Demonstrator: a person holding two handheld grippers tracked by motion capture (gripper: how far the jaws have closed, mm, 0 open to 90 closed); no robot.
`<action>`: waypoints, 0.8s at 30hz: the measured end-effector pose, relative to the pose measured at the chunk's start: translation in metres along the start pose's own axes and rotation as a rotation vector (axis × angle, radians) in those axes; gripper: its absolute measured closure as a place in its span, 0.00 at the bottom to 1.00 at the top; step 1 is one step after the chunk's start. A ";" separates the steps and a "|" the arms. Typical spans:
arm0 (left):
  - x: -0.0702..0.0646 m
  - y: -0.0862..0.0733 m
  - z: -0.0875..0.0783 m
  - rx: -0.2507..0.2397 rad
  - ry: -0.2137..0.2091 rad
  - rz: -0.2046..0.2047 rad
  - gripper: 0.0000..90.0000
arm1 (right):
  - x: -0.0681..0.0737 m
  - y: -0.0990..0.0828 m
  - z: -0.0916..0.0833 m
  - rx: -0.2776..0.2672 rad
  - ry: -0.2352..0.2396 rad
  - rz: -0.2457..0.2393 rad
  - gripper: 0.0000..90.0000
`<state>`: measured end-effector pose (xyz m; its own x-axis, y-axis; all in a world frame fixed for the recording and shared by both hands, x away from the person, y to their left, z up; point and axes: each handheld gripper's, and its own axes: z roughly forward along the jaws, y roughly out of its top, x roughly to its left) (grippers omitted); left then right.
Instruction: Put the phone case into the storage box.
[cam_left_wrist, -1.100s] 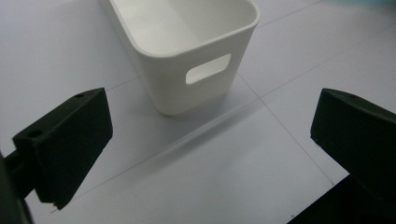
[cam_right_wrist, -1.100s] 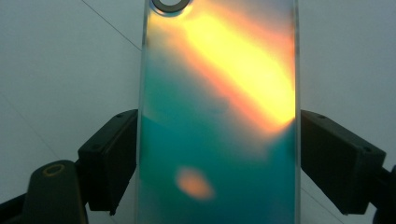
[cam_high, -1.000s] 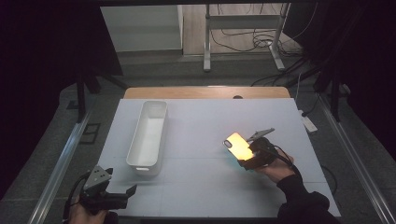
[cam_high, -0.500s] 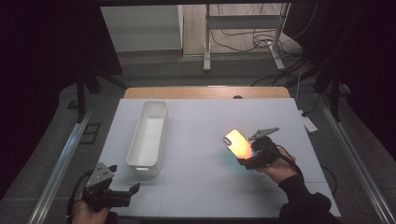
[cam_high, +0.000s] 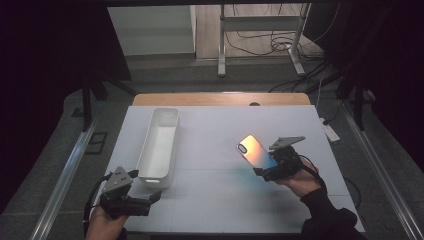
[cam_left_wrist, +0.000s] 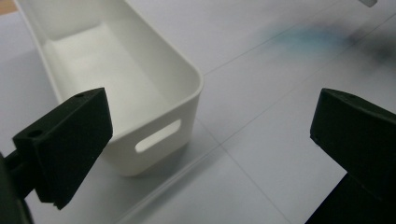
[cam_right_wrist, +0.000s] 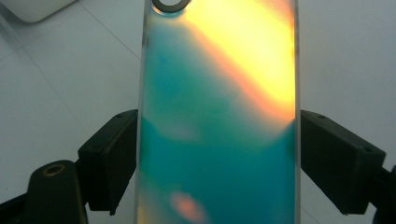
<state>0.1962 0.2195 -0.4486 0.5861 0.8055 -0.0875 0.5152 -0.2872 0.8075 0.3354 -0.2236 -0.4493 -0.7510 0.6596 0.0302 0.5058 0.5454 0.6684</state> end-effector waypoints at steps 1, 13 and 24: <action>-0.001 0.004 0.003 -0.007 -0.013 0.002 0.00 | 0.000 0.000 -0.001 -0.006 0.002 -0.002 0.19; -0.004 0.027 0.019 -0.047 -0.083 0.036 0.00 | 0.003 0.003 -0.011 -0.072 0.035 -0.006 0.19; -0.011 0.047 0.034 -0.074 -0.160 0.075 0.00 | 0.008 0.007 -0.018 -0.136 0.089 -0.009 0.19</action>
<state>0.2354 0.1799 -0.4294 0.7162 0.6889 -0.1119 0.4222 -0.3000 0.8554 0.3254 -0.2241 -0.4313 -0.7931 0.6031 0.0857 0.4415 0.4721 0.7630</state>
